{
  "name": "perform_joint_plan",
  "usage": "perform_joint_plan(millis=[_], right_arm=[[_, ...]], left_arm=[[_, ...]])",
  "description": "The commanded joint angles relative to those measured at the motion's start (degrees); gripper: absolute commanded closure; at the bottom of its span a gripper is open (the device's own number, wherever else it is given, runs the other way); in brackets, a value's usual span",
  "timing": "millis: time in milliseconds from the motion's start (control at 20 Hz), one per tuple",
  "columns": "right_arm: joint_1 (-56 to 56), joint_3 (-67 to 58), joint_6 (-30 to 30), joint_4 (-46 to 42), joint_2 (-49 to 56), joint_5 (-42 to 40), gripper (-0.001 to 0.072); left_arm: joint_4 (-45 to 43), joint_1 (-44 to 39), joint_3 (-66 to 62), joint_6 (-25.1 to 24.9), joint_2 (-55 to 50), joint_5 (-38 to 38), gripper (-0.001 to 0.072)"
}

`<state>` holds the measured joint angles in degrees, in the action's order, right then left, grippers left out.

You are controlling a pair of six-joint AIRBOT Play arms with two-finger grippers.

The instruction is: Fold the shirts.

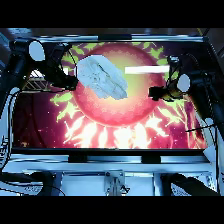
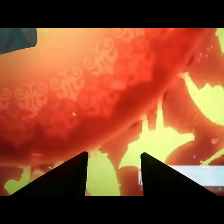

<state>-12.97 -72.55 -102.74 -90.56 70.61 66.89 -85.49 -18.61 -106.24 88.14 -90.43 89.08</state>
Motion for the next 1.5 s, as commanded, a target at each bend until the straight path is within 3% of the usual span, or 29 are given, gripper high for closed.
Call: perform_joint_plan(millis=[0, 250, 400, 550, 700, 750, 800, 850, 1000, 1150, 1200, 1300, 1350, 1450], right_arm=[[0.0, -0.1, 0.0, 0.0, 0.0, 0.0, 0.0255], [0.0, -0.1, -0.1, 0.2, 0.0, -3.6, 0.0255], [-0.1, -0.1, -0.1, 0.4, 0.0, -9.8, 0.0255], [-0.1, -0.1, -0.5, 7.4, 0.0, -10.6, 0.0256], [0.0, -0.1, -0.5, 8.6, 0.0, -10.9, 0.0256], [-0.1, -0.1, -0.5, 8.6, 0.0, -11.1, 0.0256], [-0.1, -0.1, -0.5, 9.0, 0.0, -11.3, 0.0255], [0.0, -0.1, -0.5, 9.5, 0.0, -11.3, 0.0255], [-0.1, 0.0, -0.5, 9.5, 0.1, -12.8, 0.0255], [-0.1, -0.1, -0.5, 11.7, 1.5, -17.5, 0.0255], [-0.1, -0.1, -0.5, 13.0, 2.4, -18.1, 0.0255], [-0.1, -0.1, -0.5, 13.8, 4.0, -18.0, 0.0255], [-0.1, -0.1, -0.5, 13.8, 4.8, -18.0, 0.0255], [-0.1, -0.1, -0.5, 14.2, 6.2, -17.9, 0.0255]], left_arm=[[0.0, 0.0, 0.0, 0.0, 0.0, 0.0, 0.0316], [1.0, 0.0, 0.0, 0.0, -0.2, -1.2, 0.0316], [0.9, 0.1, 0.0, 0.0, -0.3, -7.9, 0.0316], [1.7, 0.0, 0.0, 1.1, -0.3, -9.8, 0.0317], [-2.8, 0.5, 0.0, 1.1, -0.9, -16.5, 0.0317], [-4.7, 0.8, 0.0, 1.1, -1.2, -19.0, 0.0337], [-6.9, 1.2, 0.0, 1.1, -1.4, -21.2, 0.0589], [-9.4, 1.4, 0.0, 1.8, -1.5, -23.7, 0.0658], [-10.8, 2.6, 0.0, 2.6, -2.4, -33.1, 0.0656], [-10.5, 3.1, 0.0, 2.6, -4.6, -36.9, 0.0652], [-10.3, 3.1, 0.0, 2.9, -5.4, -36.8, 0.0524], [-9.9, 2.9, 0.0, 3.1, -7.2, -36.9, 0.0195], [-9.8, 2.9, 0.0, 3.0, -8.0, -37.4, 0.0084], [-9.8, 3.4, 0.0, 3.0, -9.7, -37.9, 0.0077]])
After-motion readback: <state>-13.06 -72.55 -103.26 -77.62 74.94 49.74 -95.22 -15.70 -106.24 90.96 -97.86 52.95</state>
